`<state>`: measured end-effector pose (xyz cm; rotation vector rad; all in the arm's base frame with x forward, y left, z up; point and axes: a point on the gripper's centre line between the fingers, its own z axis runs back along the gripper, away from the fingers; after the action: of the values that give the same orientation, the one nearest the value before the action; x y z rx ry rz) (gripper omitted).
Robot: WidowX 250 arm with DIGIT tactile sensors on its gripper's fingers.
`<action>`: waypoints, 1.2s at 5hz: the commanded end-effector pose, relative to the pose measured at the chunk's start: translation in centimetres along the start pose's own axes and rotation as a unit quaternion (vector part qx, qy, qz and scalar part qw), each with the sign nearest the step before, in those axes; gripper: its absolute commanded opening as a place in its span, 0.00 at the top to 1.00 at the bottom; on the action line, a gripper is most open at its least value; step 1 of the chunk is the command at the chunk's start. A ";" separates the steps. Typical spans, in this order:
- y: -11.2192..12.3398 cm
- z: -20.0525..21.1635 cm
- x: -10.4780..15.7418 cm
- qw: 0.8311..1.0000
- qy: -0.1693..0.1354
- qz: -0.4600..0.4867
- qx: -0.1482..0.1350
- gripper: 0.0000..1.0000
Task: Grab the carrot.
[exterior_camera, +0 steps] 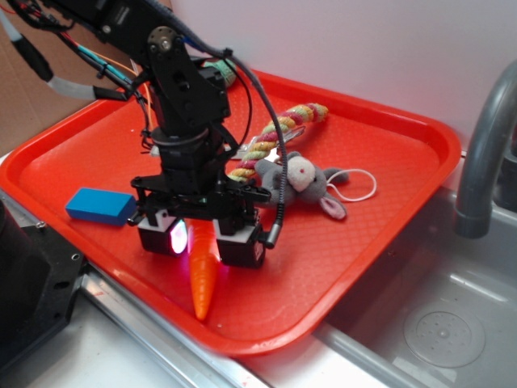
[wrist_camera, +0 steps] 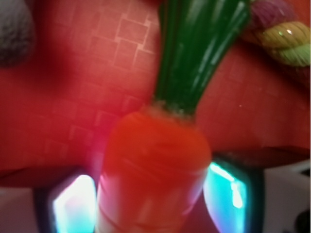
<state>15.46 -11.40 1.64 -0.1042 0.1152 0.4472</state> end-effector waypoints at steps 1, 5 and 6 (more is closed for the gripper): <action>1.0 6.0 -1.5 0.995 -0.076 -0.055 0.019 1.00; 9.9 22.6 4.3 0.989 -0.059 -0.119 0.058 1.00; 10.6 22.8 5.6 0.988 -0.063 -0.118 0.076 1.00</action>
<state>17.40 3.17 21.71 0.0611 0.0511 0.1916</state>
